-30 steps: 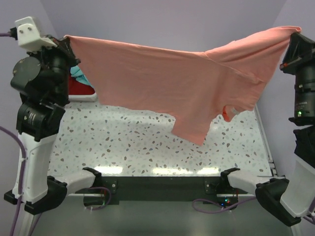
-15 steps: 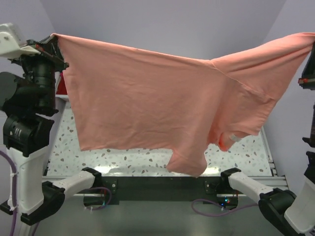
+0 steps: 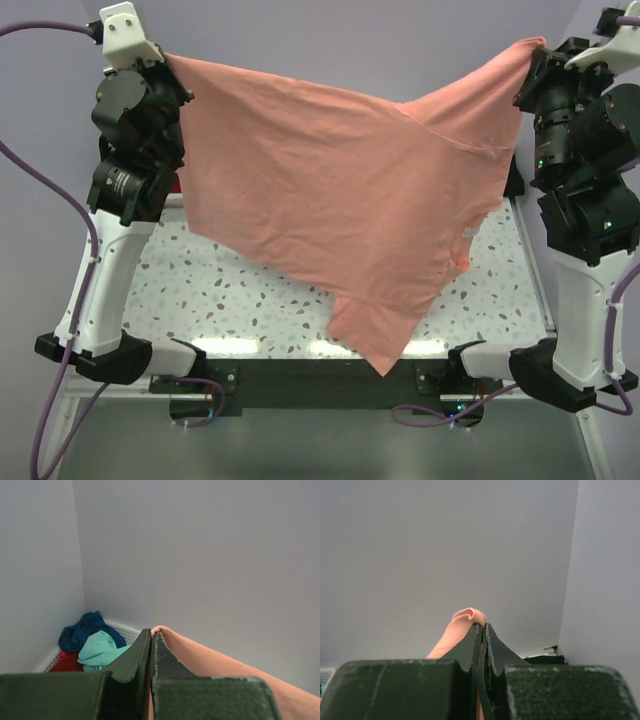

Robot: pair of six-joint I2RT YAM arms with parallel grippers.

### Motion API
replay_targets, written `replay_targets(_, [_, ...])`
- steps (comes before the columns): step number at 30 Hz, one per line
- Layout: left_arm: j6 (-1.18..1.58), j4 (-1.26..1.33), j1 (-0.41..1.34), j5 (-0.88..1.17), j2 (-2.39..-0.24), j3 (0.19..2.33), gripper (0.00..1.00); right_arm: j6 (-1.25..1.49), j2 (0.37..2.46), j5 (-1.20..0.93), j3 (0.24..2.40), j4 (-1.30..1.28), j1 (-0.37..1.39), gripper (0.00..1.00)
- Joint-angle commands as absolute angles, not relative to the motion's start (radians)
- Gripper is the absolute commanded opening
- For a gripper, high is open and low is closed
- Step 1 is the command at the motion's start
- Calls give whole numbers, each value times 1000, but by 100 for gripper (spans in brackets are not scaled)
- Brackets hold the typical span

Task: Fold and stack the t-shirts
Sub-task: Flatten the tshirt out

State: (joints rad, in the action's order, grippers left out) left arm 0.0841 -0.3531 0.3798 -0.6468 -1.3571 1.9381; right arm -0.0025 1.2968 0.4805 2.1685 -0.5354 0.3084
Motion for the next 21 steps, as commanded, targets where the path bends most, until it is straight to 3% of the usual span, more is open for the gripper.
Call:
replay_targets(1, [46,-233,371,-690,-1341,2016,0,-48,1250,523,2221,-446,308,0])
replay_targets(21, [104,-422,373,-578,-1098,1927,0,-89,1008,463,2144,-529,307,0])
